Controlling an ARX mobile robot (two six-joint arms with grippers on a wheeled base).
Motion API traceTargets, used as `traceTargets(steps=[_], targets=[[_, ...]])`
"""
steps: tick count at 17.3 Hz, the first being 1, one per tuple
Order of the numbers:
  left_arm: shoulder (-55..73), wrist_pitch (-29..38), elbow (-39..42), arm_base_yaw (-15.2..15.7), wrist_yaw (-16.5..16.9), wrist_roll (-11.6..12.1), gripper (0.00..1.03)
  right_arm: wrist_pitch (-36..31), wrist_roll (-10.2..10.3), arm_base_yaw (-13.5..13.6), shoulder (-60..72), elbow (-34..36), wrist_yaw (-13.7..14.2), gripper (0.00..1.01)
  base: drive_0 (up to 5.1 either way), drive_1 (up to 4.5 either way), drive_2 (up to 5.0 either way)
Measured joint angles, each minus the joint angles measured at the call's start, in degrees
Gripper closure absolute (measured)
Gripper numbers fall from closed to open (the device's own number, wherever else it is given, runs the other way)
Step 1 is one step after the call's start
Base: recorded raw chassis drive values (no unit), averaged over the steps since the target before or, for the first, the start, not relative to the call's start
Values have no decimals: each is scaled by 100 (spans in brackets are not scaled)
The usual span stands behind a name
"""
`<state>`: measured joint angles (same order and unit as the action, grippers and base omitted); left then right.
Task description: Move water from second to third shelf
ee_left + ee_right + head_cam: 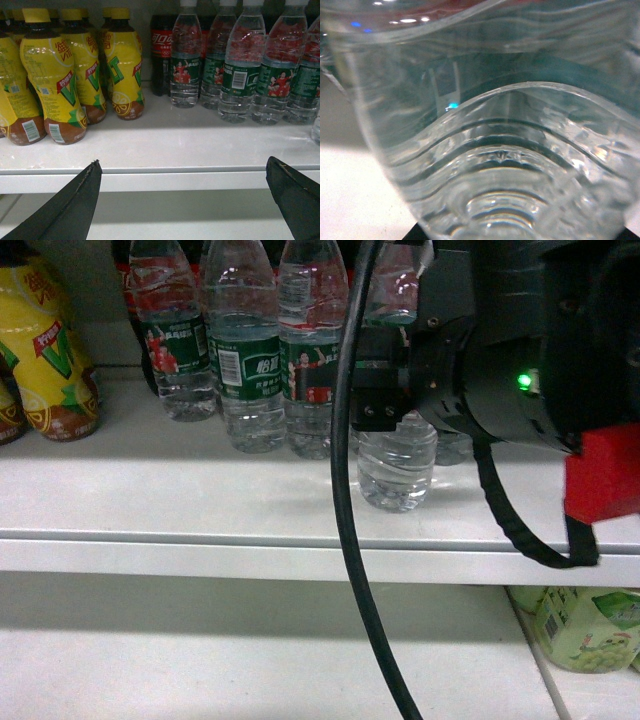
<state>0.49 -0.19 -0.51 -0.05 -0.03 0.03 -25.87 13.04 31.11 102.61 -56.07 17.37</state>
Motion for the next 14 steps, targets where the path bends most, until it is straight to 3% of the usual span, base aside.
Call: traceTargets(steps=[4,8,12,14], targets=[[0,0,0,0,0,0,5,-334,-109,-208,-929,1178,-278,62,0,0,0],[0,0,0,0,2,0,5,-490,-308,-957,-2127,2306,-437,62,0,0,0],[0,0,0,0,2,0,5,-17,-433,-1596,-3460,3067,-890,62,0,0,0],[0,0,0,0,2,0,5,382,-433,-1731,-4133,3303,-953,62,0,0,0]])
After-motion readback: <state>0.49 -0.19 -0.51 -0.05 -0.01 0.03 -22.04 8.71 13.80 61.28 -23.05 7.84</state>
